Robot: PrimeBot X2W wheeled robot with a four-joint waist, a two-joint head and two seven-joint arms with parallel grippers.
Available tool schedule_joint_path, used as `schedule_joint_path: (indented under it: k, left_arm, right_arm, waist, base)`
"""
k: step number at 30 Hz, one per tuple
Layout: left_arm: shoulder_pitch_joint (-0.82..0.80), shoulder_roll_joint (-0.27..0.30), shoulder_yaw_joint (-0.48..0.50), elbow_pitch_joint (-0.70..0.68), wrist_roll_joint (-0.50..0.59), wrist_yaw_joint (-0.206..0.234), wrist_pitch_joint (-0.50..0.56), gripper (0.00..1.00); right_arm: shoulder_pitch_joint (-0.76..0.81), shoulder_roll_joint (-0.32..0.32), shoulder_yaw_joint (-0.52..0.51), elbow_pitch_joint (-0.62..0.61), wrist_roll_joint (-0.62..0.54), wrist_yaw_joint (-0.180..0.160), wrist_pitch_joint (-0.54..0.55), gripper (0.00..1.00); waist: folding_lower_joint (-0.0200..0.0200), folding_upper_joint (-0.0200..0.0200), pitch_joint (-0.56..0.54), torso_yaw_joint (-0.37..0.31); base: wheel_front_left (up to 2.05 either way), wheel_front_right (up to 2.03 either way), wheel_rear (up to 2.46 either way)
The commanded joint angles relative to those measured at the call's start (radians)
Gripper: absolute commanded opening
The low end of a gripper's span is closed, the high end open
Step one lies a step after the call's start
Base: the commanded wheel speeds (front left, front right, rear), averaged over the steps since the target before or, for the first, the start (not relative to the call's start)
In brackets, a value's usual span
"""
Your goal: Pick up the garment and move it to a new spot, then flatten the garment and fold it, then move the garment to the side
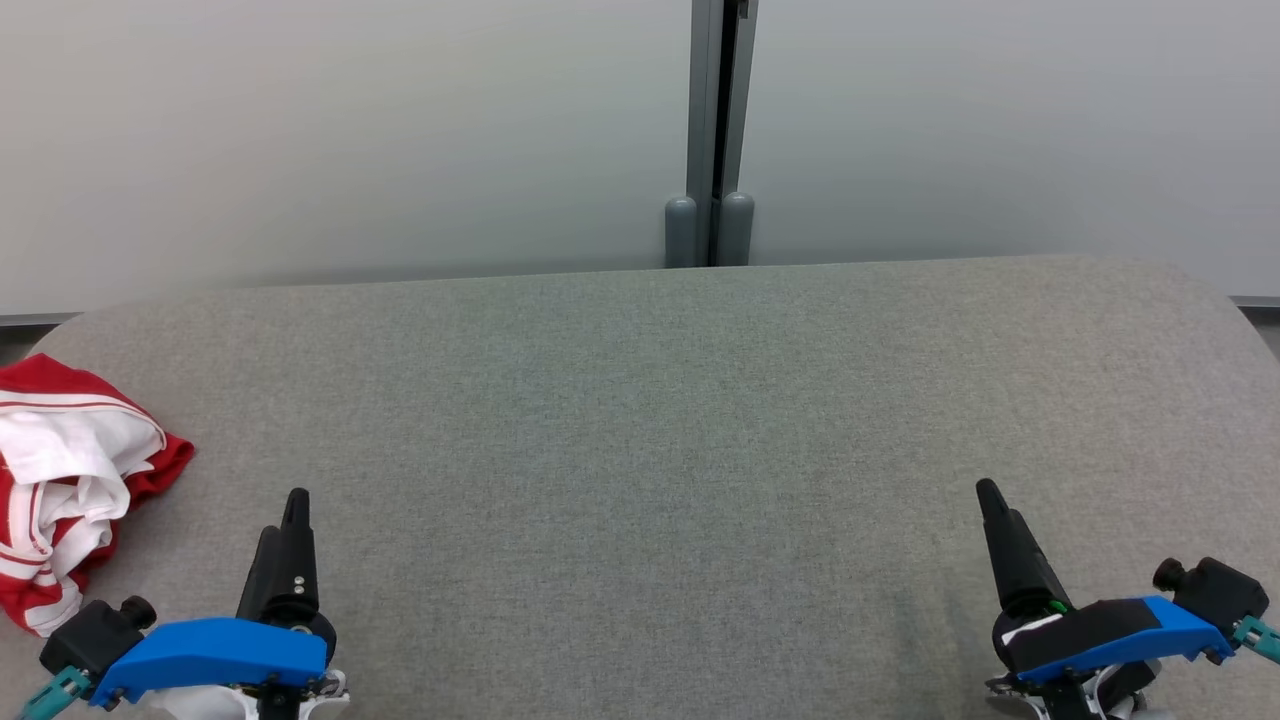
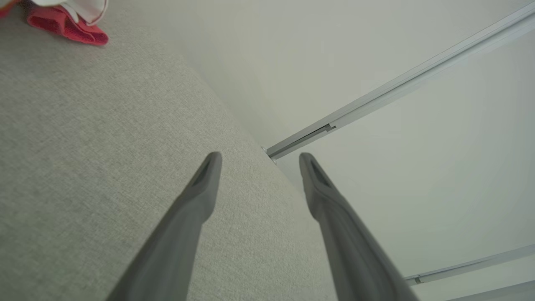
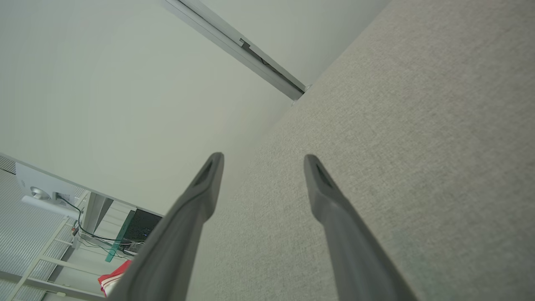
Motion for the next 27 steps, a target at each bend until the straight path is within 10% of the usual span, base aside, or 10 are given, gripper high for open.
schedule_joint_path:
  k: [1,27]
  left_arm:
    - [-0.019,0.021,-0.019,-0.011,0.043,-0.004,-0.012,1.0]
    - [0.006,0.081,-0.148,0.043,0.392,-0.006,-0.093,1.0]
  right_arm:
    - [-0.021,-0.019,0.019,-0.011,-0.045,0.002,-0.015,1.0]
    - [0.011,-0.052,0.157,-0.033,-0.413,0.003,-0.096,1.0]
  waist:
    - [0.0,0.0,0.0,0.0]
    - [0.0,0.0,-0.008,0.001]
  base:
    - [0.0,0.0,0.0]
    - [0.0,0.0,0.0]
